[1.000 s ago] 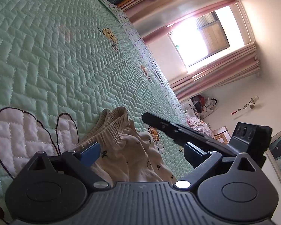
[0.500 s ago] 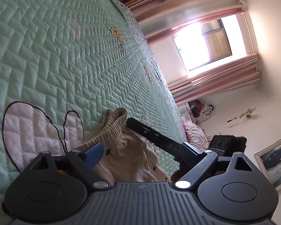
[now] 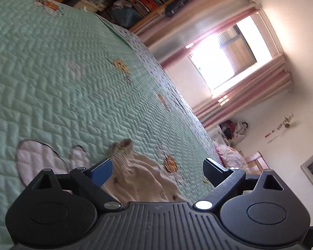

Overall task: Fold clothes
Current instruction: 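Withdraw both open grippers from the folded beige pants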

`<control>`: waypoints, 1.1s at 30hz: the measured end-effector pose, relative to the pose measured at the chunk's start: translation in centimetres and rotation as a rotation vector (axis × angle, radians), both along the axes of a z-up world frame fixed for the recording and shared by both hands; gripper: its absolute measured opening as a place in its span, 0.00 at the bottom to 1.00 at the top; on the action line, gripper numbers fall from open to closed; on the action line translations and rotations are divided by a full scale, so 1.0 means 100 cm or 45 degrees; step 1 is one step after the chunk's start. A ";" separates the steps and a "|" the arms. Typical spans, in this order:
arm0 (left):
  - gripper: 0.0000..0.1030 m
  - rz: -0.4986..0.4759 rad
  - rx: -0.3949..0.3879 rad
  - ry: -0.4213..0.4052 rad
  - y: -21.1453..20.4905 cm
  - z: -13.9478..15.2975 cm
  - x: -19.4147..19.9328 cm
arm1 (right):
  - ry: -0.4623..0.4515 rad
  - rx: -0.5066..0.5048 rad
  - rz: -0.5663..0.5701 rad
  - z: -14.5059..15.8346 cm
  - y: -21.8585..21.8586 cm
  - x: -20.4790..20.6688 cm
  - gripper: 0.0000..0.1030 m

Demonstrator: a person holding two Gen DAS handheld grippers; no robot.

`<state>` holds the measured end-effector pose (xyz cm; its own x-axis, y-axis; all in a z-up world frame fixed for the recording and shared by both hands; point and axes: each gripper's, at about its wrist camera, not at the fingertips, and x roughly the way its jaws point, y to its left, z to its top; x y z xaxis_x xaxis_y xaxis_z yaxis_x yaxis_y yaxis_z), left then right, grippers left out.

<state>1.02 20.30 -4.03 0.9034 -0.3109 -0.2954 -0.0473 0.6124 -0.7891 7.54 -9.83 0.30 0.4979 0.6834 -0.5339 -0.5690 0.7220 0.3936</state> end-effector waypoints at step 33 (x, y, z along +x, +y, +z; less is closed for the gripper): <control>0.92 -0.155 0.161 0.167 -0.036 0.006 0.015 | 0.177 0.164 -0.194 -0.028 -0.111 -0.068 0.47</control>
<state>2.52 16.75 -3.39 0.8127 -0.3684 -0.4515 -0.0641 0.7137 -0.6976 0.75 -20.90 -2.49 0.5282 0.6731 -0.5176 -0.3914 0.7340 0.5551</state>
